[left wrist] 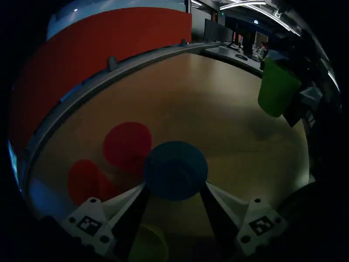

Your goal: Pour water

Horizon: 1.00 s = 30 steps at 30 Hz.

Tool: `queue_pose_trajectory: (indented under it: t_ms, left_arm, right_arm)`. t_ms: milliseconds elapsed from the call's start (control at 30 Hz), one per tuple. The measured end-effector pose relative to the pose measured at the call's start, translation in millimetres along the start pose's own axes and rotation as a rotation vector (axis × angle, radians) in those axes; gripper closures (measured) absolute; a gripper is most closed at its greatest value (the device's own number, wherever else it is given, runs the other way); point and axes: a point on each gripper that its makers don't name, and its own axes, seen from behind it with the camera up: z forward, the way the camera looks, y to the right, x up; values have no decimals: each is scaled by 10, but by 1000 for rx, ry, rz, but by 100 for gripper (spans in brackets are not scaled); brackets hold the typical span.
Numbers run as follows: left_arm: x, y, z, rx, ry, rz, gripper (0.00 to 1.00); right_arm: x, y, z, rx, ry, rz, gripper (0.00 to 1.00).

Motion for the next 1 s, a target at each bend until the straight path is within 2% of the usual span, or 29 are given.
queue_pose_trajectory:
  t_ms: [367,1000]
  left_arm:
    - [-6,28,-21,-13,28,15,23]
    - [-22,40,-44,-25,64,4,23]
  right_arm:
    - [-1,10,-1,-1,0,2,8]
    - [24,-9,8,-1,-1,-1,8]
